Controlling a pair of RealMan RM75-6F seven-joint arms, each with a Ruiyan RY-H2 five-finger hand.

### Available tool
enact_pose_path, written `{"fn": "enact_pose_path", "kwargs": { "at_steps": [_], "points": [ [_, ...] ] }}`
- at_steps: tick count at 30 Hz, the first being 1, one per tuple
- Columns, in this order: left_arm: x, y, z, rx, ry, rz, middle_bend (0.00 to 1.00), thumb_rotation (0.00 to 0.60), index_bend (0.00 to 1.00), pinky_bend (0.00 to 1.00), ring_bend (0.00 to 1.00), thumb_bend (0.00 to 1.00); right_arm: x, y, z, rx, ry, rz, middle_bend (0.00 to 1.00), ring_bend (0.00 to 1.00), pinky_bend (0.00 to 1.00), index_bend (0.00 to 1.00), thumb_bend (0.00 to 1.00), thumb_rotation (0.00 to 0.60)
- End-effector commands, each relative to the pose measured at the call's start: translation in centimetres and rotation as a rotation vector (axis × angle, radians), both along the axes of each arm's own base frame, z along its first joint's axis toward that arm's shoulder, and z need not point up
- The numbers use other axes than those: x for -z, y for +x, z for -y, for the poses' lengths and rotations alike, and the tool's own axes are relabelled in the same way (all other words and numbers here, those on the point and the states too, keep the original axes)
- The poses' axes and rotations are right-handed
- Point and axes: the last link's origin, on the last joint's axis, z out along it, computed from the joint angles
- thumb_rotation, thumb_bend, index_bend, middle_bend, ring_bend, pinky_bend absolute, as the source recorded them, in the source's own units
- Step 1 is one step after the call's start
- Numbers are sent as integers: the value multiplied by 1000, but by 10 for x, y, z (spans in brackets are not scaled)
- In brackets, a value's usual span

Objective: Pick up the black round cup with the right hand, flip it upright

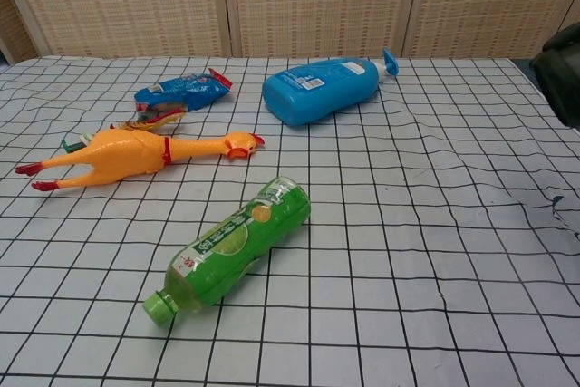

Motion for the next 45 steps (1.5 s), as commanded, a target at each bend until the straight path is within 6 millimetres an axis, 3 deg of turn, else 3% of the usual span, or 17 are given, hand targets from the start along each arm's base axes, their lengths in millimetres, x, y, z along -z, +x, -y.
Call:
{"fn": "enact_pose_path", "kwargs": {
  "at_steps": [1, 5, 9, 22, 37, 40, 45],
  "points": [
    [0, 0, 0, -1, 0, 0, 136, 600, 187, 324, 193, 354, -9, -21, 4, -64, -169, -861, 623, 548, 518, 791, 541, 600],
    [0, 0, 0, -4, -2, -1, 136, 600, 187, 324, 192, 353, 1, -20, 6, -60, -433, -1180, 623, 548, 518, 791, 542, 600],
    [0, 0, 0, -4, -2, 0, 136, 600, 186, 324, 192, 355, 12, -19, 5, -96, -520, -1237, 623, 549, 519, 790, 541, 600],
    [0, 0, 0, -6, -7, -3, 136, 600, 188, 324, 193, 354, 29, -12, -12, -190, -203, -893, 623, 549, 519, 790, 540, 600],
    [0, -1, 0, -17, -12, 1, 137, 600, 190, 324, 194, 353, 46, -26, -10, -194, -69, -914, 623, 514, 514, 770, 540, 600],
    [0, -1, 0, -17, -13, 1, 137, 600, 190, 324, 194, 353, 50, -30, -10, -181, -41, -937, 603, 455, 469, 719, 519, 600],
    [0, -1, -1, -20, -15, 1, 136, 600, 190, 324, 196, 354, 54, -32, -10, -179, 1, -934, 382, 202, 334, 488, 353, 600]
  ]
}}
